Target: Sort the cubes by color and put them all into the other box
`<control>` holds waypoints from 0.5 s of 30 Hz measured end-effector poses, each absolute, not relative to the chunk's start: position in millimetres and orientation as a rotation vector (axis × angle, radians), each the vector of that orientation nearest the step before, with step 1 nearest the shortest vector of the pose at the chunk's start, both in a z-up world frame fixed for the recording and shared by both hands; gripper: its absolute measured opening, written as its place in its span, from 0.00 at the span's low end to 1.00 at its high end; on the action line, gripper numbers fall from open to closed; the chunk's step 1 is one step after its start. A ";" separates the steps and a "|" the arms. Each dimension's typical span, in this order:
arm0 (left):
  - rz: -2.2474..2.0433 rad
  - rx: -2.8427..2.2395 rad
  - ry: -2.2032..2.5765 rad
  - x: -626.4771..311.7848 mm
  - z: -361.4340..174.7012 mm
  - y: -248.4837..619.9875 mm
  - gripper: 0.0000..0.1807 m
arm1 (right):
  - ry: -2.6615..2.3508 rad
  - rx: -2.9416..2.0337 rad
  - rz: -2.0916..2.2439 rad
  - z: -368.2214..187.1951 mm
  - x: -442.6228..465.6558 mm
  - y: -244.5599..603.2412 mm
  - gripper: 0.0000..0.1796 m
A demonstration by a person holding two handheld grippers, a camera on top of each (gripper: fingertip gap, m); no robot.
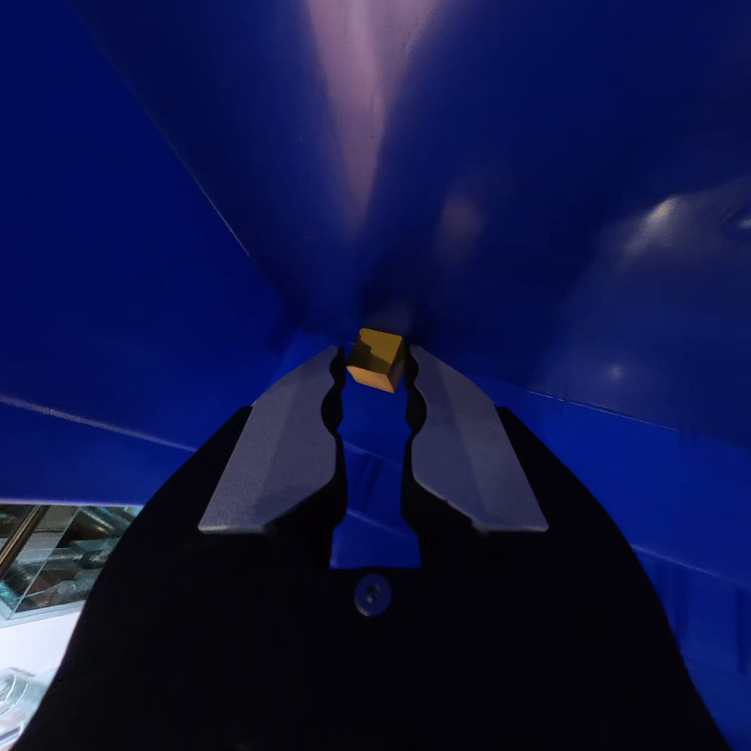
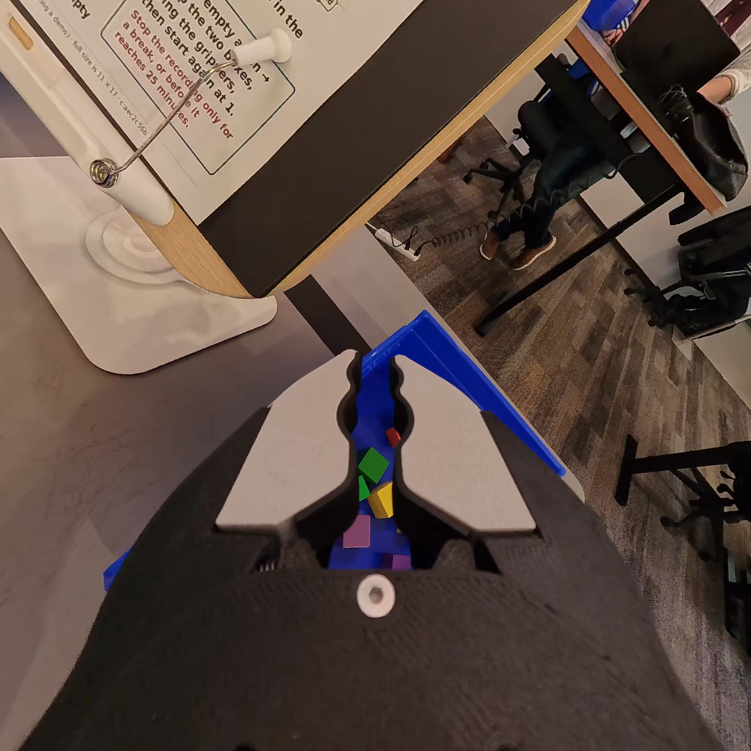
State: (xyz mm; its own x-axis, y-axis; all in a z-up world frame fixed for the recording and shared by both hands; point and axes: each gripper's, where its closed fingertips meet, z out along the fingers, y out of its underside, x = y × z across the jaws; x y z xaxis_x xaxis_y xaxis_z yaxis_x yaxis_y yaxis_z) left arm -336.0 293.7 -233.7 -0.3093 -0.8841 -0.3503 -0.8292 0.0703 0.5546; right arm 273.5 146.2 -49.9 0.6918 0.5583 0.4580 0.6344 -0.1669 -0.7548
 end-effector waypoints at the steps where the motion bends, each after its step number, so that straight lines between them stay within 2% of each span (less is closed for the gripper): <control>1: -1.073 1.792 -2.219 -337.1 -233.7 294.5 0.15 | -0.939 -1.833 -0.090 -49.6 273.4 146.1 0.07; 9: -1.074 1.779 -2.154 -337.4 -233.7 294.3 0.14 | -0.934 -1.809 -0.072 -40.9 272.6 142.5 0.07; 15: -1.056 1.808 -2.102 -344.8 -232.8 297.3 0.20 | -0.934 -1.807 -0.063 -40.0 271.3 142.1 0.07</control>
State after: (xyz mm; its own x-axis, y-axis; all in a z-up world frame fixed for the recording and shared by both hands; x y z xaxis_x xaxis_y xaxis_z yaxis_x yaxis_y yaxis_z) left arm -344.8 297.3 -232.8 -0.2479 -0.9187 -0.3075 -0.7950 0.0115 0.6065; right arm 271.3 142.1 -40.0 0.6936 0.5625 0.4500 0.6176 -0.1429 -0.7734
